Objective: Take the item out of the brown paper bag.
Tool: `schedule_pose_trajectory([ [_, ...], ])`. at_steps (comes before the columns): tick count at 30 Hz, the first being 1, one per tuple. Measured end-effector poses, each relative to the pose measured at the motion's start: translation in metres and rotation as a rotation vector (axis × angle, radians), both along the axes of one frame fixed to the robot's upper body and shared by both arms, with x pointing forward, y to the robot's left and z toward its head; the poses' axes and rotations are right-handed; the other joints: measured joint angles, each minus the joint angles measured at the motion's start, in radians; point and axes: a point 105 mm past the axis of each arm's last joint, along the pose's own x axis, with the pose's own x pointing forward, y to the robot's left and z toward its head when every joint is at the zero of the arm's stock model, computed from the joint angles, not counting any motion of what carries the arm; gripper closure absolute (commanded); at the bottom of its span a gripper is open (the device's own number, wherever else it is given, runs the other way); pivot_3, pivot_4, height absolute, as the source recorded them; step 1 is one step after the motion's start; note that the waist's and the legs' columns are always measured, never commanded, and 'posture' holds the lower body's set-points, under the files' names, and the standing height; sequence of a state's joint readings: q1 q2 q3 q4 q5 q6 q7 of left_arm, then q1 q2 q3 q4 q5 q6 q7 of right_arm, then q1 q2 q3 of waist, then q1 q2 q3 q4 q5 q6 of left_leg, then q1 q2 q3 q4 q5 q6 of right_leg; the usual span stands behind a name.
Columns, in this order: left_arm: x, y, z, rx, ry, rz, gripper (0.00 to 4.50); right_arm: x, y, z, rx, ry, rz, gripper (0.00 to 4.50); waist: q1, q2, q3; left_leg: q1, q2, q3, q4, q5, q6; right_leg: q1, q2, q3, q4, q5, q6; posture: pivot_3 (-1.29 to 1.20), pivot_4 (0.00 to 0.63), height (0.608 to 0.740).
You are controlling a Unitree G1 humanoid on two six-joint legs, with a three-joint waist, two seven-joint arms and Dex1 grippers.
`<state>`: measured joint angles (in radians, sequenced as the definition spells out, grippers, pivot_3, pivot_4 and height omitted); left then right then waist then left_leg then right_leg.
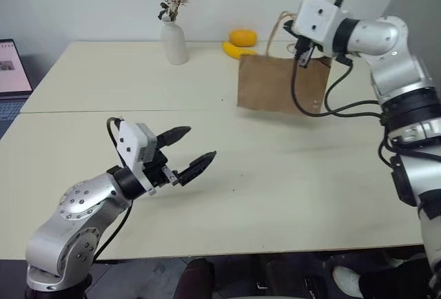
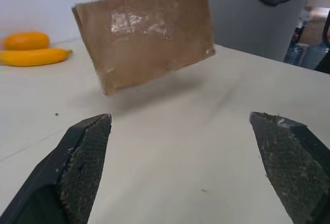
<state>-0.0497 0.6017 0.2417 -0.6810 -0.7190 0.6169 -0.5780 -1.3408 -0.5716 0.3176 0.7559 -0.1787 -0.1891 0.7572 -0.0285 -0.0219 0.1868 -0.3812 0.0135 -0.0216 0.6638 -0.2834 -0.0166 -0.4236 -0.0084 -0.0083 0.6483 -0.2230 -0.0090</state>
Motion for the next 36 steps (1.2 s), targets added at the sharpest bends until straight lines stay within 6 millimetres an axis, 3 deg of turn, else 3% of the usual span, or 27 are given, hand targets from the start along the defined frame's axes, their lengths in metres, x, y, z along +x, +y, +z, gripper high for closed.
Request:
schedule_pose_trajectory([
  [5,0.000,0.013,0.001,-0.010,-0.004,0.068,0.00,0.001,0.042,-0.014,0.033,0.066,0.091,4.46,-0.002,0.000,0.000,0.000,0.000,0.000,0.000,0.000,0.000,0.000,0.000,0.001,0.000,0.000,0.000,0.00,0.150,0.740],
  [10,-0.006,0.026,-0.018,-0.017,0.062,0.162,0.00,-0.001,0.073,-0.008,0.051,0.073,0.140,4.46,0.000,0.001,0.000,-0.001,0.000,-0.001,-0.001,0.000,0.000,-0.001,-0.002,-0.001,0.000,0.000,0.000,0.00,0.150,0.740],
  [15,-0.009,0.045,-0.019,-0.022,0.029,0.301,0.00,-0.002,0.100,-0.013,0.077,0.105,0.174,4.46,0.002,0.001,0.000,-0.001,-0.001,-0.001,-0.001,0.000,0.000,-0.001,-0.002,-0.001,0.000,0.000,-0.001,0.00,0.150,0.740],
  [25,-0.011,0.049,-0.014,-0.014,-0.006,0.350,0.00,-0.001,0.121,-0.013,0.080,0.122,0.180,4.46,0.004,0.001,0.000,-0.001,-0.001,-0.001,-0.001,0.000,0.000,0.000,-0.003,-0.002,0.000,0.000,-0.001,0.00,0.150,0.740],
  [36,-0.007,0.050,-0.007,-0.019,-0.037,0.368,0.00,0.005,0.121,-0.017,0.056,0.134,0.131,4.46,0.003,0.001,0.000,-0.001,-0.001,-0.001,-0.001,0.000,0.000,0.000,-0.003,-0.002,0.000,0.000,-0.001,0.00,0.150,0.740],
])
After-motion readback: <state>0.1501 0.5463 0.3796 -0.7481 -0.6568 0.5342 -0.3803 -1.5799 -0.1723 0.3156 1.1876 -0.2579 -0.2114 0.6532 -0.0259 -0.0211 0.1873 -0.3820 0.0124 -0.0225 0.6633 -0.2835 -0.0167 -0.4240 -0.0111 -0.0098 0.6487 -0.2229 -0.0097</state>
